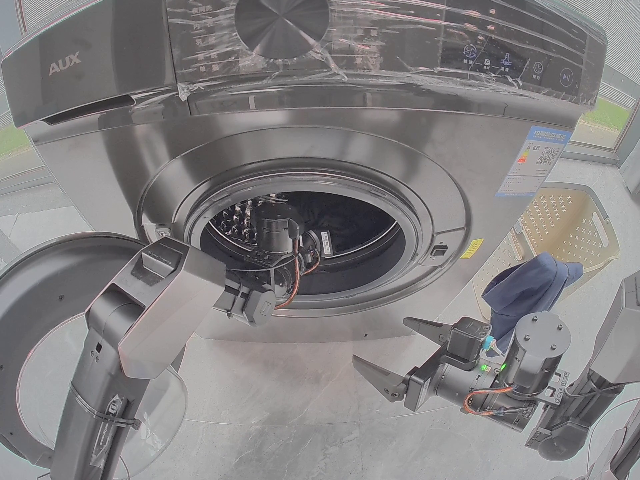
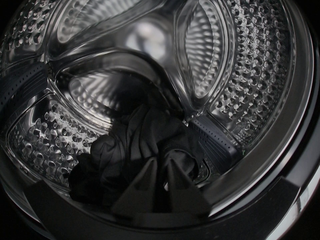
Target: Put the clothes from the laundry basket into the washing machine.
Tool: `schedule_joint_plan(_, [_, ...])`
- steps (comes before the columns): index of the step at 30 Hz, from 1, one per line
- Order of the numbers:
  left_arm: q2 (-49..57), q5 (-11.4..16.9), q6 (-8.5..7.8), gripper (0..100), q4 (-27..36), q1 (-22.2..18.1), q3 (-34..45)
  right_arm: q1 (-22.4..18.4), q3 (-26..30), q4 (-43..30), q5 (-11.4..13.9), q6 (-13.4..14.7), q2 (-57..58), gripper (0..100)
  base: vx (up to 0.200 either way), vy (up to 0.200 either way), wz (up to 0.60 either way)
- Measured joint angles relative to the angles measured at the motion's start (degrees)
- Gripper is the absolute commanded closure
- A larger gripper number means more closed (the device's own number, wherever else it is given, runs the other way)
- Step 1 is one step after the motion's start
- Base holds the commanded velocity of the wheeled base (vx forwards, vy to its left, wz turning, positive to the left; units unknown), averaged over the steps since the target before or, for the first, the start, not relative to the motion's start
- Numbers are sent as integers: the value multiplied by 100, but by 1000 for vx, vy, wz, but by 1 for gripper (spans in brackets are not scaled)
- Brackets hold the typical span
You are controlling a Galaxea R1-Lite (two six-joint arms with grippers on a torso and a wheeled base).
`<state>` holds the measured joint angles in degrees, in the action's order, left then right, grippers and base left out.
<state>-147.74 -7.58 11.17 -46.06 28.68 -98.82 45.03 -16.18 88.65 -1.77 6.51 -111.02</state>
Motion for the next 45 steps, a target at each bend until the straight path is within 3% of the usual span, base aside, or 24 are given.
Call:
schedule_joint_plan(11, [-297,-333,183,100,-6,-145,-1284,0,-7,0,7,0,-9,0,0,0,0])
schedule_joint_plan(14, [-424,-391,319,100,-9,-232,-1480,2,-7,0,10,0,-12,0,0,0,0])
schedule_joint_plan(17, [-478,-401,336,100,51,-226,-1543,2,-7,2,10,5,-12,0,0,0,0])
schedule_joint_plan(18, [-483,-401,341,0,57,-217,-1549,2,-7,0,10,5,-12,0,0,0,0])
schedule_joint_plan(25, [-339,-407,363,0,68,-110,-1296,-5,0,2,10,2,-4,0,0,0,0])
schedule_joint_plan(31, [182,-357,317,0,51,72,-167,-13,0,0,11,2,-2,0,0,0,0])
schedule_joint_plan(34, [505,-284,233,0,13,177,518,-16,4,0,10,2,0,0,0,0,0])
schedule_joint_plan(41, [1530,-49,-132,0,-316,474,2575,-20,56,2,11,5,9,0,0,0,0])
schedule_joint_plan(45, [2144,127,-236,0,-521,697,3689,-11,140,0,11,5,16,0,0,0,0])
